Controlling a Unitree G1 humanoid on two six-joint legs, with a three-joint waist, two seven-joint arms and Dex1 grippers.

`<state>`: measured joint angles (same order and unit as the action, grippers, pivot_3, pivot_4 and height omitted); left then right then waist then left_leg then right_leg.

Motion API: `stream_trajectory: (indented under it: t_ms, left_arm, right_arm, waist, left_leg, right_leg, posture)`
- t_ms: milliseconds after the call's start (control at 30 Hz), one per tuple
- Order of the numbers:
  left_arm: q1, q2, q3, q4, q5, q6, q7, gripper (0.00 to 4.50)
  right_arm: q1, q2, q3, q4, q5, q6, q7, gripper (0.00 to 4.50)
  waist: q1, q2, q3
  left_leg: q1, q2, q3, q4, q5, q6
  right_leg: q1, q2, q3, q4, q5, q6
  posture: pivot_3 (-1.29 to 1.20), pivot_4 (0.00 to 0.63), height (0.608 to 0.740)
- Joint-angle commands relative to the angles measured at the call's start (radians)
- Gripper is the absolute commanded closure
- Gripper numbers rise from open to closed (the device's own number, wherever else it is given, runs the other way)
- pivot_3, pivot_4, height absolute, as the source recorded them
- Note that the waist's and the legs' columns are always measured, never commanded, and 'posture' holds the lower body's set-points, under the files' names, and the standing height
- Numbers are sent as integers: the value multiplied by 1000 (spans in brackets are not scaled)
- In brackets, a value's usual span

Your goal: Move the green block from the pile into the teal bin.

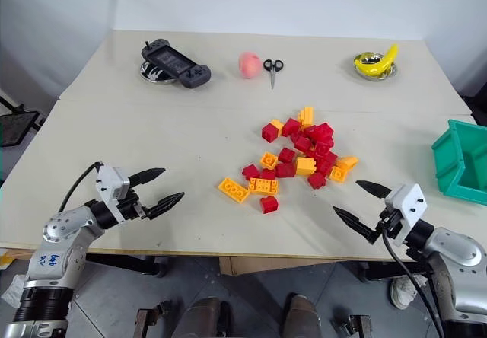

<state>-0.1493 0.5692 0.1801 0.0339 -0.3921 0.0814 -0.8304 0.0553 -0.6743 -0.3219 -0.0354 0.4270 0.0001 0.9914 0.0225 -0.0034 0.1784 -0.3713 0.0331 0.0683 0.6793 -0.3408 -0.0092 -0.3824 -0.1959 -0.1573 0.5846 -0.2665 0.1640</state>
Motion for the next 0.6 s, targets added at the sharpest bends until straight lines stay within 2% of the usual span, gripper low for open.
stream_trajectory:
  t_ms: [33,333,433,600]
  left_arm:
    - [-16,1,18,-19,-3,-15,8,0]
    - [-39,-28,-1,-36,-41,-9,-34,0]
    - [-55,-38,-21,-40,-37,-17,-55,0]
    - [-89,-53,-49,-28,-26,-32,-82,0]
  right_arm:
    - [-7,-18,-26,-7,17,-18,13,49]
    - [18,-10,-10,-78,90,41,64,49]
    - [23,2,72,-201,116,124,55,49]
    - [-53,80,245,-361,100,290,-93,49]
  waist:
    - [0,0,0]
    - [1,0,0]
    - [0,0,0]
    - [-3,0,0]
  left_leg:
    - [0,0,0,0,0,0]
    - [0,0,0,0,0,0]
    - [0,0,0,0,0,0]
    - [0,0,0,1,0,0]
  right_leg:
    - [0,0,0,0,0,0]
    - [0,0,0,0,0,0]
    - [0,0,0,0,0,0]
    - [0,0,0,1,0,0]
  posture:
    - [0,150,740]
    - [0,150,740]
    - [0,150,740]
    - [0,150,740]
